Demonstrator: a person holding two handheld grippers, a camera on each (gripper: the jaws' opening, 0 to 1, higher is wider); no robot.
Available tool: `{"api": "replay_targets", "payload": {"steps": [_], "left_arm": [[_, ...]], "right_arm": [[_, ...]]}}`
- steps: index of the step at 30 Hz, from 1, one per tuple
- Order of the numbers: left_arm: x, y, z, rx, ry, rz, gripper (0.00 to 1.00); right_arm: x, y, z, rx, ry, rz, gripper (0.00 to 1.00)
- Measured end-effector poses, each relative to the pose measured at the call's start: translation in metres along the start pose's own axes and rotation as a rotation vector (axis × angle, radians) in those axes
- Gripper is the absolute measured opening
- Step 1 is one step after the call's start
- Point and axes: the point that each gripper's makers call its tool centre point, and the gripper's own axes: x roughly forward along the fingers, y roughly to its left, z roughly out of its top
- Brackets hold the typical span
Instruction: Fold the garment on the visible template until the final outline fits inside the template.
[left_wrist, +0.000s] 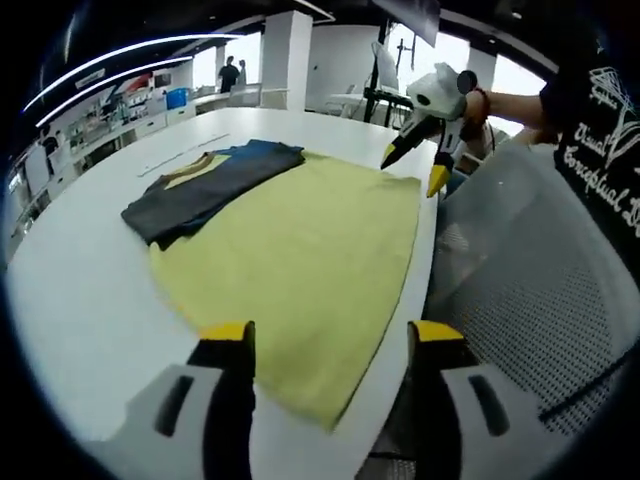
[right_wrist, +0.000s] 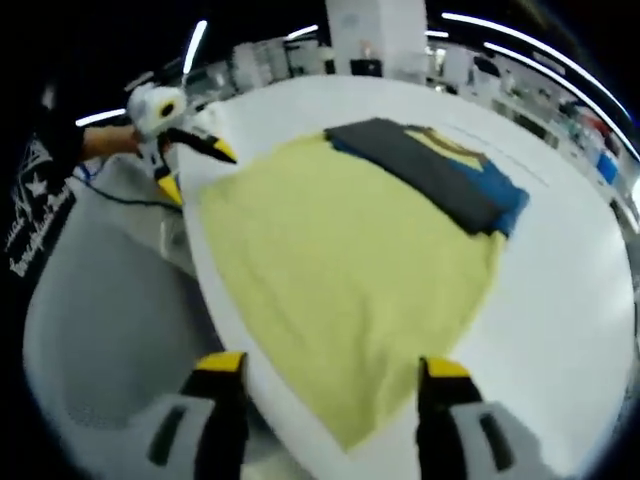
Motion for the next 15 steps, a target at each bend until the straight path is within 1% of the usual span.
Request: {"api": "replay_targets", "payload": {"steps": [1, 4, 5, 8, 11, 13, 14, 15], "left_arm": [[0.000, 0.002, -0.003, 0.029, 0.016, 0.008, 0.54], [0.000, 0.001, -0.007, 0.027, 0.025, 0.002, 0.52], [0.001, 0.001, -0.009, 0.030, 0.032, 0.001, 0.51], [0.001, 0.001, -0.017, 0.070, 0.077, 0.002, 0.47], [0.002, 0.003, -0.024, 0.086, 0.108, 0.000, 0.46], [0.002, 0.004, -0.030, 0.097, 0.142, -0.002, 0.45], [0.003, 0.005, -0.032, 0.095, 0.150, 0.001, 0.44], [0.004, 0.008, -0.025, 0.121, 0.112, 0.011, 0.43]], "right_arm": [[0.000, -0.001, -0.003, -0.009, 0.010, -0.002, 0.64], [-0.001, -0.002, -0.009, -0.043, 0.036, -0.009, 0.61], [-0.001, -0.002, -0.011, -0.072, 0.045, -0.013, 0.59], [0.000, -0.002, -0.014, -0.108, 0.060, -0.011, 0.54], [0.002, -0.003, -0.016, -0.123, 0.071, -0.015, 0.50], [0.003, -0.005, -0.018, -0.154, 0.087, -0.017, 0.48], [0.003, -0.006, -0.019, -0.162, 0.092, -0.019, 0.47], [0.003, -0.007, -0.019, -0.167, 0.094, -0.019, 0.46]]}}
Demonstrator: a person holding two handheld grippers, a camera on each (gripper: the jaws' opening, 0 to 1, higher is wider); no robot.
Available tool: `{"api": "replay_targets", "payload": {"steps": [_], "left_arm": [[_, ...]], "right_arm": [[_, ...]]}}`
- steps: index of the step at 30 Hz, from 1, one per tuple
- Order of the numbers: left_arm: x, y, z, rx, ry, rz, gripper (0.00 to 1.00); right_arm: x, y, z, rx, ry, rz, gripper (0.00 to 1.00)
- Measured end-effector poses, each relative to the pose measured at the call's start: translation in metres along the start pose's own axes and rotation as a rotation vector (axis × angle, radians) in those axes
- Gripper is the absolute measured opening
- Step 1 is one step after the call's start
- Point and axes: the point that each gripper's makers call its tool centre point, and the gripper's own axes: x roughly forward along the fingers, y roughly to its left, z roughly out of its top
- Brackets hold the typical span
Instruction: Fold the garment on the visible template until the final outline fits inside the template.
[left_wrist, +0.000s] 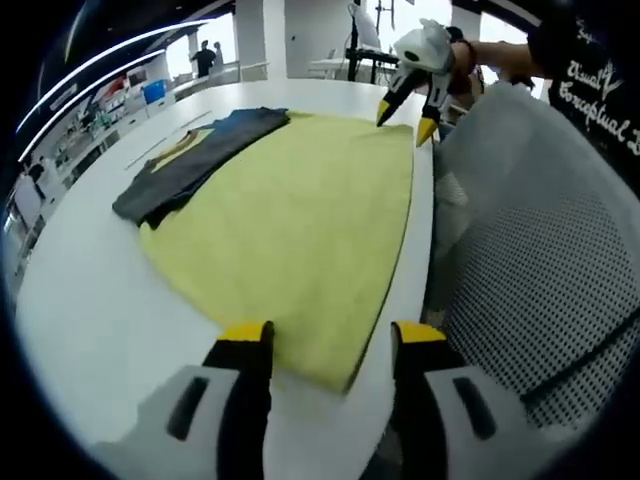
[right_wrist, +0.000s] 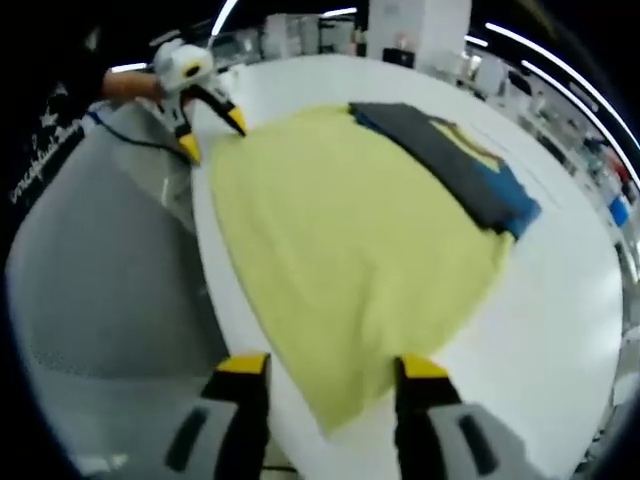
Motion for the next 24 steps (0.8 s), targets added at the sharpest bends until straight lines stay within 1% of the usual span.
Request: {"api": "replay_targets", "payload": {"steps": [1, 2, 4, 5, 6, 9, 13, 15, 18, 19, 20, 21, 22, 23, 24], "left_arm": [[-0.002, 0.001, -0.004, -0.026, 0.023, -0.004, 0.42], [-0.002, 0.002, -0.004, -0.031, 0.028, -0.004, 0.40], [-0.002, 0.005, -0.004, -0.017, 0.040, 0.007, 0.37], [-0.001, 0.004, -0.004, -0.001, 0.040, 0.002, 0.37], [-0.001, 0.004, -0.004, -0.007, 0.046, 0.001, 0.37], [-0.001, 0.003, -0.005, -0.004, 0.047, 0.000, 0.37], [-0.002, 0.002, -0.005, -0.004, 0.041, -0.001, 0.36], [-0.002, 0.002, -0.005, -0.004, 0.043, 0.001, 0.34], [0.000, 0.004, -0.004, -0.011, 0.050, 0.016, 0.29], [0.000, 0.004, -0.004, -0.012, 0.053, 0.020, 0.25], [0.000, 0.003, -0.004, -0.006, 0.056, 0.021, 0.17], [0.001, 0.005, -0.005, 0.011, 0.060, 0.022, 0.12], [0.001, 0.006, -0.005, 0.023, 0.061, 0.025, 0.09], [0.002, 0.006, -0.004, 0.024, 0.060, 0.029, 0.08], [0.004, 0.006, -0.002, 0.022, 0.062, 0.032, 0.07]], "right_arm": [[0.000, -0.002, 0.000, -0.010, 0.000, 0.000, 0.46], [0.000, -0.002, 0.000, -0.003, -0.001, 0.001, 0.45], [0.001, -0.003, 0.000, -0.010, -0.002, 0.003, 0.44], [0.001, -0.003, 0.000, -0.011, -0.003, 0.003, 0.44], [0.001, -0.003, 0.000, -0.010, -0.004, 0.002, 0.43], [0.001, -0.005, 0.001, 0.000, -0.016, -0.003, 0.42], [0.001, -0.011, 0.000, 0.025, -0.028, -0.022, 0.34], [0.001, -0.012, 0.001, 0.034, -0.029, -0.029, 0.31], [0.002, -0.014, 0.002, 0.036, -0.029, -0.036, 0.27], [0.002, -0.015, 0.002, 0.037, -0.029, -0.038, 0.26], [0.002, -0.018, 0.003, 0.040, -0.032, -0.044, 0.22], [0.002, -0.020, 0.003, 0.044, -0.034, -0.048, 0.19], [0.003, -0.022, 0.004, 0.052, -0.040, -0.050, 0.16], [0.004, -0.024, 0.007, 0.079, -0.055, -0.048, 0.11], [0.006, -0.020, 0.009, 0.118, -0.066, -0.028, 0.07]]}}
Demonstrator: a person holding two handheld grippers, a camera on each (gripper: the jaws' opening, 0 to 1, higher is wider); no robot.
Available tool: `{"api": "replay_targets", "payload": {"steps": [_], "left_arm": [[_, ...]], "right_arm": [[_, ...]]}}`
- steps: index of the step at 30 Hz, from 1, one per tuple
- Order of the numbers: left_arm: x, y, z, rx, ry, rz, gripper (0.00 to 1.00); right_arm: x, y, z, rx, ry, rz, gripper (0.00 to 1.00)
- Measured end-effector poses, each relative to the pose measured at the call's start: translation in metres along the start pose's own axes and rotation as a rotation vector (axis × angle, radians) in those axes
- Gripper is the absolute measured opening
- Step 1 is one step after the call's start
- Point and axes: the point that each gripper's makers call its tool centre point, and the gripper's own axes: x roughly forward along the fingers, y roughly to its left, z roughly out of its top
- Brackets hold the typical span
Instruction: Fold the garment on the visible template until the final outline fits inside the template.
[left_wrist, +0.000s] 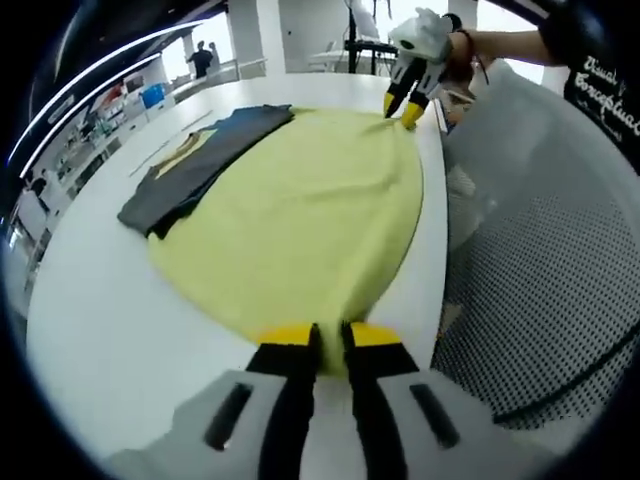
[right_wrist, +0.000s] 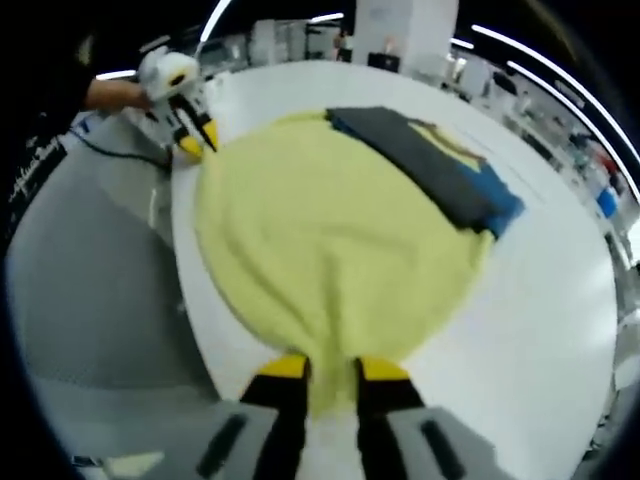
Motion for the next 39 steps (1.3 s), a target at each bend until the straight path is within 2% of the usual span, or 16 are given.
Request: {"api": "replay_targets", "payload": {"steps": [3, 8, 10, 16, 21, 25, 39], "left_arm": [[0.002, 0.003, 0.000, 0.007, 0.010, 0.017, 0.00], [0.002, 0.009, -0.004, -0.029, 0.018, 0.030, 0.00], [-0.001, 0.009, -0.004, -0.050, 0.009, 0.039, 0.00], [-0.013, 0.012, 0.000, -0.096, -0.027, 0.060, 0.00], [-0.025, 0.005, 0.006, -0.090, -0.040, 0.086, 0.00], [-0.034, -0.006, 0.007, -0.111, -0.064, 0.079, 0.00], [-0.054, -0.028, 0.006, -0.121, -0.029, 0.035, 0.00]], "right_arm": [[0.001, -0.004, 0.002, 0.011, -0.012, -0.009, 0.03], [0.000, -0.006, 0.004, 0.043, -0.030, -0.012, 0.00], [-0.001, -0.003, 0.004, 0.067, -0.041, -0.010, 0.00], [-0.008, 0.005, 0.003, 0.068, -0.049, -0.006, 0.00], [-0.019, 0.015, 0.003, 0.061, -0.053, 0.009, 0.00], [-0.030, 0.025, 0.002, 0.044, -0.042, 0.022, 0.00], [-0.062, 0.053, 0.000, 0.023, -0.021, 0.105, 0.00]]}}
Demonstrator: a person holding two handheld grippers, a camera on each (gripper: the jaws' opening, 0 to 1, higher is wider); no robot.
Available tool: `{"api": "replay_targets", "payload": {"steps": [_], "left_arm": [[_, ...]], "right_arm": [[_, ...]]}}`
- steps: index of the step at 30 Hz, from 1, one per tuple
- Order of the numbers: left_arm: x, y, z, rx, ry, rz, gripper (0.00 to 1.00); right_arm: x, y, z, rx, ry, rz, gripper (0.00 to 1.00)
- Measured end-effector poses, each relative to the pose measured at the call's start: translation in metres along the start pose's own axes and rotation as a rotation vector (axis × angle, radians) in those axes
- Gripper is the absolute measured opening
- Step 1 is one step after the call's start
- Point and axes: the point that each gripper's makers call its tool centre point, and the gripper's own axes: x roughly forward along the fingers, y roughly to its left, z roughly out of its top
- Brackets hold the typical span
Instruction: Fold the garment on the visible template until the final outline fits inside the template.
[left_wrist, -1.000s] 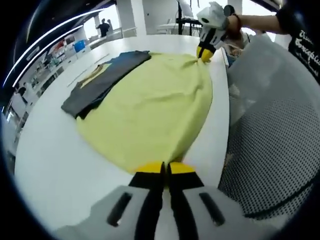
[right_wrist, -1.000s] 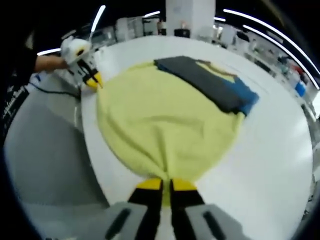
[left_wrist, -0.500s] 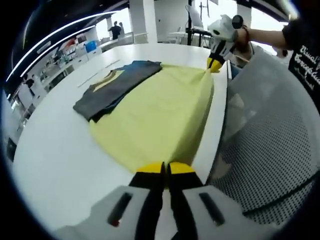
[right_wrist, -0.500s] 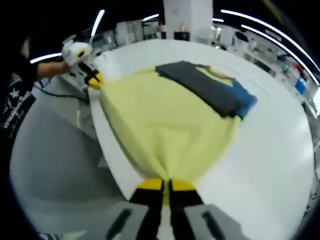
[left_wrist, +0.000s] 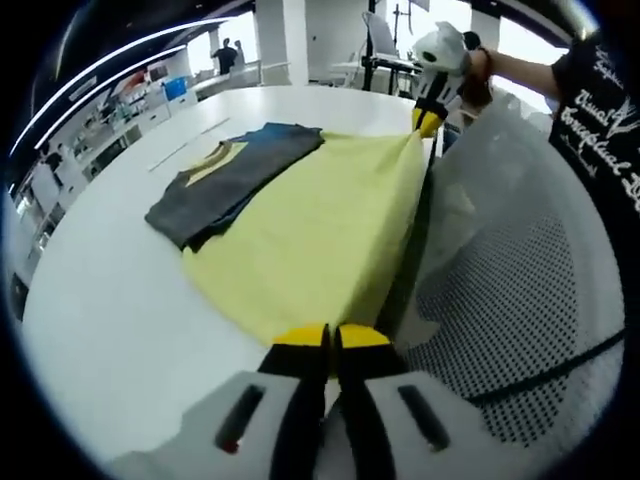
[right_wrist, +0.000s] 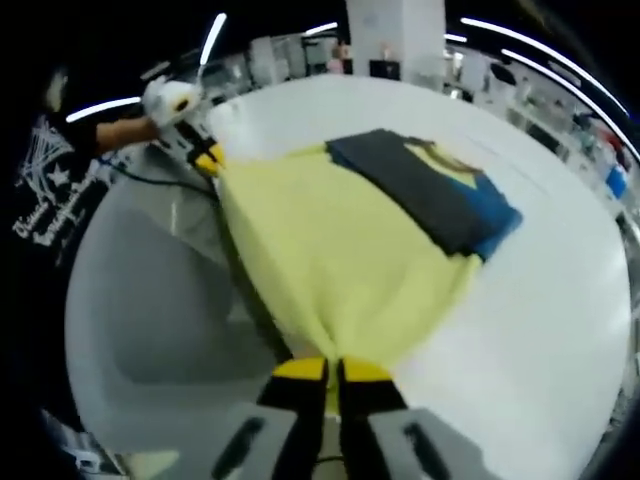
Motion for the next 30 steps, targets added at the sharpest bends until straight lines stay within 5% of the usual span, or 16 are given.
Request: {"api": "replay_targets", "payload": {"steps": [5, 13, 30], "left_arm": [[-0.011, -0.016, 0.005, -0.064, 0.015, -0.057, 0.00], [-0.028, -0.019, 0.020, -0.044, 0.025, -0.063, 0.00], [-0.044, 0.040, 0.080, 0.028, -0.063, 0.079, 0.00]], "right_arm": [[-0.009, 0.015, -0.001, -0.005, 0.024, 0.038, 0.00], [-0.026, 0.020, 0.015, -0.050, 0.025, 0.027, 0.00], [-0.049, -0.036, 0.076, -0.110, -0.052, -0.150, 0.00]]}}
